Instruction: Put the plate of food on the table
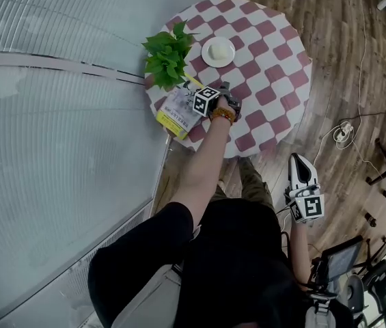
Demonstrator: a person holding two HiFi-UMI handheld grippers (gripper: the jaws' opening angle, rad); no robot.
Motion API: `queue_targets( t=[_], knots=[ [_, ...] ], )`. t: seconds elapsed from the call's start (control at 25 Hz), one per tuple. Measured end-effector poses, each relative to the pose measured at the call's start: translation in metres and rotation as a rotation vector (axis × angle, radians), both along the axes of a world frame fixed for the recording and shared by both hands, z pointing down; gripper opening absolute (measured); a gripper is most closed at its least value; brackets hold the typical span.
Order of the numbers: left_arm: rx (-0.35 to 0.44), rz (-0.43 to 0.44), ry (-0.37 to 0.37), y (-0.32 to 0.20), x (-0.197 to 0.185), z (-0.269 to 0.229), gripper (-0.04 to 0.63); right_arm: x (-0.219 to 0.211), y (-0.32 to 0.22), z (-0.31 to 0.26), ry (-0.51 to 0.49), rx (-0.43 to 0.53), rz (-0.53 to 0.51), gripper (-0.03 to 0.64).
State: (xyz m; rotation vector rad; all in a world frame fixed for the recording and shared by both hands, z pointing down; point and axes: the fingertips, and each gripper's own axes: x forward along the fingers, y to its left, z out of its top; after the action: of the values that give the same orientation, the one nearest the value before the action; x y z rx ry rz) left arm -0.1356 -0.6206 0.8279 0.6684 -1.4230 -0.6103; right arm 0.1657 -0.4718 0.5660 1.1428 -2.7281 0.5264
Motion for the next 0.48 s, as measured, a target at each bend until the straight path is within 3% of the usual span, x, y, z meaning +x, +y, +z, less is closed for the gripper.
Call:
queue_targets(
  t=[0.24,0.48],
  knots=[
    [-0.012,0.111,-0.111,0.037,0.01,-0.009,0.167,-0.013,-0.008,-0.015,-0.017,0.035,-0.036,0.012],
    [-0.02,0.209,-0.097,0.084,0.035,-0.009,0.166,-0.028,-0.014,-0.022,-0.01,0.046,-0.077,0.012]
  ],
)
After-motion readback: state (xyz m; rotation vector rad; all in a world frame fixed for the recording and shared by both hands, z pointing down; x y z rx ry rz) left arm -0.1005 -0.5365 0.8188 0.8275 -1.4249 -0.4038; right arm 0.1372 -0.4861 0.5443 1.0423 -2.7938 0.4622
